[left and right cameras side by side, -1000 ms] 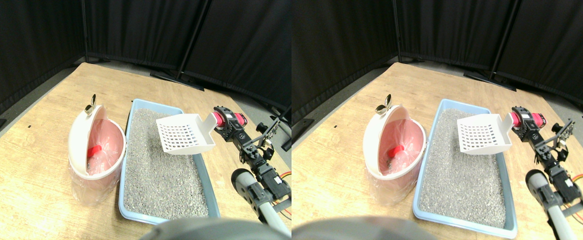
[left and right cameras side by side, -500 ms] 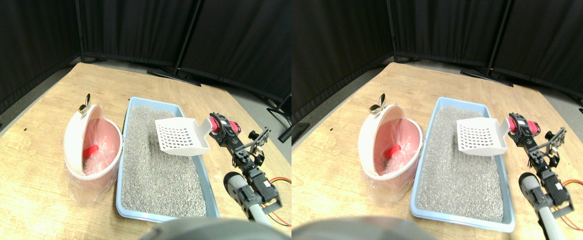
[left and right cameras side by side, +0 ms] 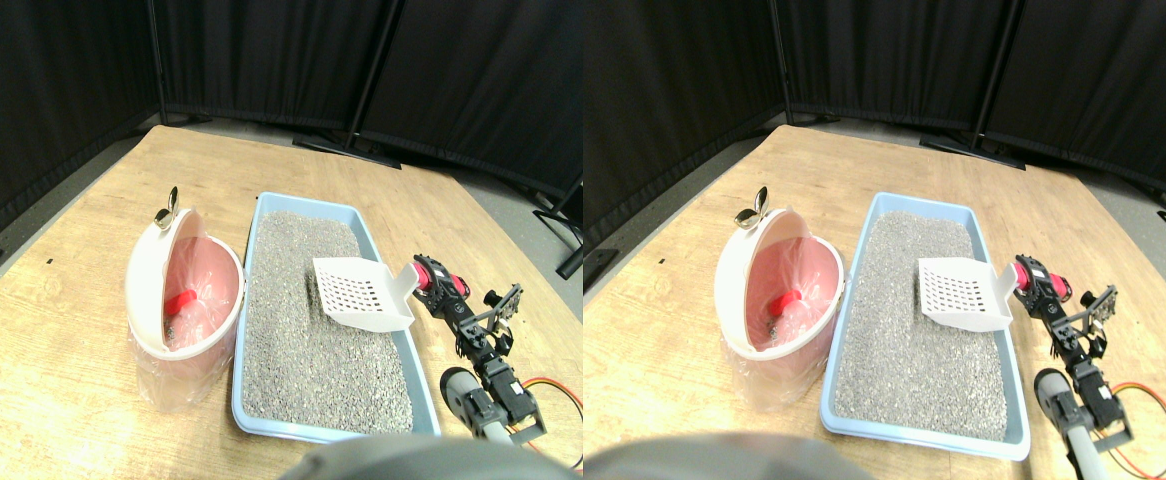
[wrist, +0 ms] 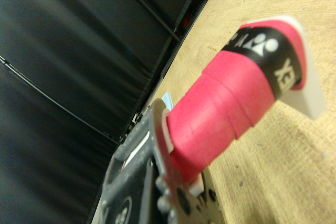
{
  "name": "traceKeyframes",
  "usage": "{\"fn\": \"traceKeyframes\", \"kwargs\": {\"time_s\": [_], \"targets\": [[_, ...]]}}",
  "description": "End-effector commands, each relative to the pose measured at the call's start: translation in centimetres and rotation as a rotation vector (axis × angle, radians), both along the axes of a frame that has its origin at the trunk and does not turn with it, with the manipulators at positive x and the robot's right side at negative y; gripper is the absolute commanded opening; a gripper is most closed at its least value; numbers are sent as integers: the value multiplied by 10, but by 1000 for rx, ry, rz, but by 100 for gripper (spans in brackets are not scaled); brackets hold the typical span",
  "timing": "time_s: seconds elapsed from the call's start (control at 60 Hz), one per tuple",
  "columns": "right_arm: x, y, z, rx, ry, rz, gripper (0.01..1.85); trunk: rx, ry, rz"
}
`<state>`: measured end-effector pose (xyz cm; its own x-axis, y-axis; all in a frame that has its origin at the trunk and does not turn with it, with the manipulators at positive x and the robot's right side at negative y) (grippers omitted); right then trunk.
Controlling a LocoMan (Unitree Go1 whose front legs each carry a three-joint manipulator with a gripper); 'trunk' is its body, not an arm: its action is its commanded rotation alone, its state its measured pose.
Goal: Scoop (unimanual)
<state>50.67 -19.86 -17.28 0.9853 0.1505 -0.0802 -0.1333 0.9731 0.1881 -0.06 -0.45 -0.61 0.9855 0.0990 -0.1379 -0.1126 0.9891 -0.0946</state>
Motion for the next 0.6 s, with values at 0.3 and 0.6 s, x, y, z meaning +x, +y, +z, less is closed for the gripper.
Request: {"fn": "traceKeyframes", "kwargs": {"time_s": [0.3, 0.6], "targets": [[-8, 4, -19, 45, 34, -17, 5, -21, 2, 17], [-17, 4, -46, 75, 131, -48, 5, -19, 5, 20]]}}
